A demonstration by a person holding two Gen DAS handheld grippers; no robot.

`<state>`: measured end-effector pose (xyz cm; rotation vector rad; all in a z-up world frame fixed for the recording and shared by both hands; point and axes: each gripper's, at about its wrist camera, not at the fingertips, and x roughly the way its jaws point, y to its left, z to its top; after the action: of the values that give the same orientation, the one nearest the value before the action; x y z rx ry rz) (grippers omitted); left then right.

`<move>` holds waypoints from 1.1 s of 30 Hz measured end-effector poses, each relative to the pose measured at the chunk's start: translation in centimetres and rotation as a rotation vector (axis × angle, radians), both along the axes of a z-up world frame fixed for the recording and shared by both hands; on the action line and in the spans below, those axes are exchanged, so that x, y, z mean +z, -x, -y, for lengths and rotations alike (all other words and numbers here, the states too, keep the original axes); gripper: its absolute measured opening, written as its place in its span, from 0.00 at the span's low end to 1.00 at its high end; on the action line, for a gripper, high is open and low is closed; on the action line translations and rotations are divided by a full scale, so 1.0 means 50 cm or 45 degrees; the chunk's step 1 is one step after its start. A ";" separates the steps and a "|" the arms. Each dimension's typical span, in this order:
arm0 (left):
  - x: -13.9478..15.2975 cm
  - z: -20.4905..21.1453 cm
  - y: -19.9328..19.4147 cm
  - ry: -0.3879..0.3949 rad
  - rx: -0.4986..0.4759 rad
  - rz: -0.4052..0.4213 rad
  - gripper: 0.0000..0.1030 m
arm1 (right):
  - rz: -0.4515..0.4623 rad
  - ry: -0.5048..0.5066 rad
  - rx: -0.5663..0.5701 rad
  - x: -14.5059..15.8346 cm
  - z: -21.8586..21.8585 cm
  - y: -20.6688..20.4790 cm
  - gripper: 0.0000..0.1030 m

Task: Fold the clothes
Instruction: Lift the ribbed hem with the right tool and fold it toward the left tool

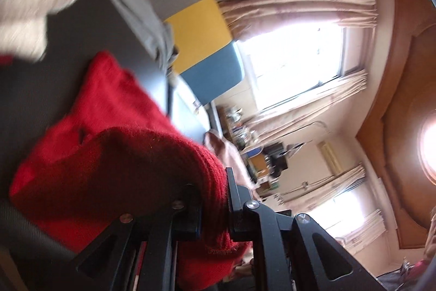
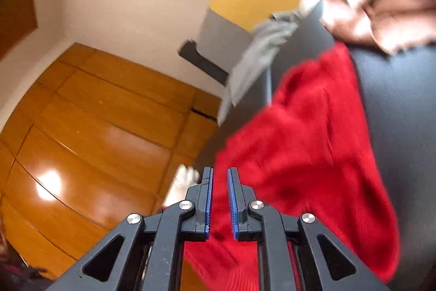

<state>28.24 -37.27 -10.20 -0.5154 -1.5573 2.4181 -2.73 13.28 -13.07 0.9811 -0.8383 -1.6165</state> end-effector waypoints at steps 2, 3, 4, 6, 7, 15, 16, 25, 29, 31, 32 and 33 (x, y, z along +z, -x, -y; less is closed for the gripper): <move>0.005 0.014 0.026 0.012 0.016 0.006 0.11 | -0.034 -0.012 -0.019 0.024 0.016 0.028 0.13; 0.005 0.018 0.039 0.022 0.021 0.016 0.11 | -0.030 -0.029 0.005 0.029 0.025 0.039 0.13; 0.006 0.022 0.053 0.032 0.026 0.026 0.11 | -0.034 -0.084 0.051 0.031 0.034 0.043 0.15; 0.002 0.026 0.066 0.034 0.023 0.046 0.11 | -0.101 -0.300 0.125 0.035 0.059 0.029 0.37; -0.007 0.020 0.074 0.027 0.016 0.059 0.11 | -0.116 -0.381 0.163 0.032 0.064 0.020 0.51; -0.076 0.021 0.013 -0.023 0.022 0.152 0.11 | 0.036 -0.393 0.285 -0.064 0.006 -0.065 0.53; -0.075 0.018 0.010 -0.013 0.021 0.157 0.11 | 0.040 -0.400 0.304 -0.070 0.018 -0.067 0.53; -0.038 -0.013 -0.014 0.059 -0.069 0.127 0.11 | -0.045 -0.478 0.440 -0.103 0.106 -0.117 0.09; 0.006 -0.011 -0.024 0.034 -0.085 0.014 0.11 | -0.073 -0.251 0.354 -0.041 0.081 -0.123 0.09; 0.032 -0.001 -0.021 0.012 -0.074 -0.053 0.11 | -0.087 -0.137 0.292 -0.003 0.062 -0.109 0.09; 0.045 0.004 -0.020 0.000 -0.068 -0.086 0.11 | -0.090 -0.083 0.258 0.013 0.055 -0.101 0.09; 0.058 0.010 -0.017 -0.010 -0.061 -0.118 0.11 | -0.085 -0.035 0.218 0.025 0.054 -0.088 0.09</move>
<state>29.07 -37.78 -7.32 -0.4274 -1.4986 2.3641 1.65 10.61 -11.83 0.9853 -0.6699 -1.5087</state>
